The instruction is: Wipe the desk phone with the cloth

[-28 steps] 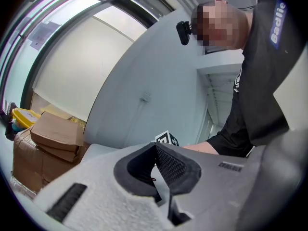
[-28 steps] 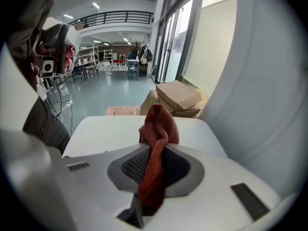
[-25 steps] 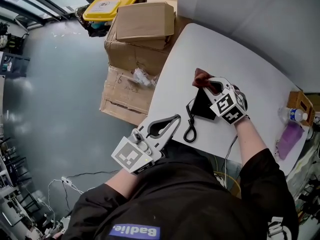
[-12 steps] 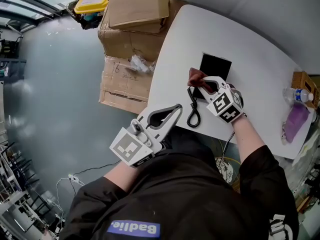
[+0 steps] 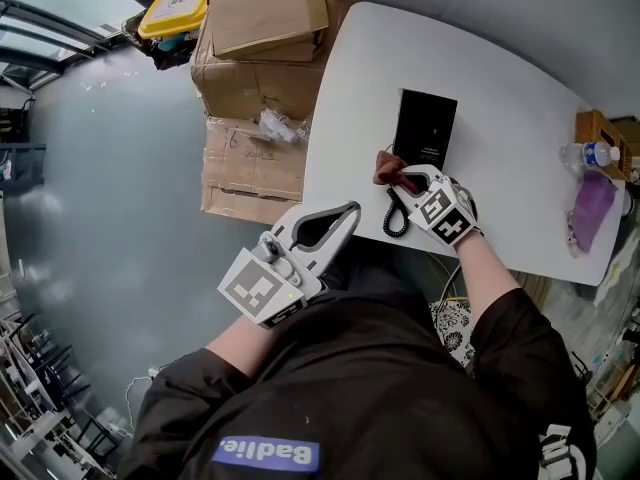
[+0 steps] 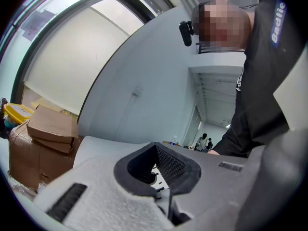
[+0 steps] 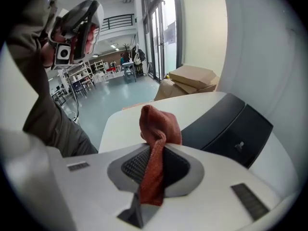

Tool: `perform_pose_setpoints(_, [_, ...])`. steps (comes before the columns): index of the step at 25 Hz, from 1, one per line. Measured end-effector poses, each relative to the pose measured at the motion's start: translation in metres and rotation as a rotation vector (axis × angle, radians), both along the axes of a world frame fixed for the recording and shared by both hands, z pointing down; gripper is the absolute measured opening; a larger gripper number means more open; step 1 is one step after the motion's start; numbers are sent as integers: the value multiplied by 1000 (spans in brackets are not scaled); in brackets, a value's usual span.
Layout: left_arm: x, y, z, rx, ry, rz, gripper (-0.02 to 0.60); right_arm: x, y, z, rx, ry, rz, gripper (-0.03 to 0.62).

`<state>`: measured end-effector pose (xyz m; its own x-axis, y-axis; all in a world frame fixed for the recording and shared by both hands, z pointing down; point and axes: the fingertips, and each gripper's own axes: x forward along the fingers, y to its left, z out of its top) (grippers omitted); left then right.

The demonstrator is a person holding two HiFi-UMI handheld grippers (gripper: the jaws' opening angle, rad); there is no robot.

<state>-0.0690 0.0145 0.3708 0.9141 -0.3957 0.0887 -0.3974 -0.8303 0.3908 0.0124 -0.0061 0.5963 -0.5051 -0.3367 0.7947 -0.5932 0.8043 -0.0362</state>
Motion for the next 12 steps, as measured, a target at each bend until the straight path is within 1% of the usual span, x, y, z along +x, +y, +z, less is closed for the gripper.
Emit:
perform_pose_setpoints(3, [-2, 6, -16, 26, 20, 31, 15, 1, 10, -8, -13, 40, -4, 71])
perform_pose_setpoints(6, [-2, 3, -28, 50, 28, 54, 15, 4, 3, -36, 31, 39, -5, 71])
perform_pose_setpoints(9, [4, -8, -30, 58, 30, 51, 15, 13, -17, -69, 81, -1, 0, 71])
perform_pose_setpoints(12, [17, -28, -28, 70, 19, 30, 15, 29, -51, -99, 112, -44, -2, 71])
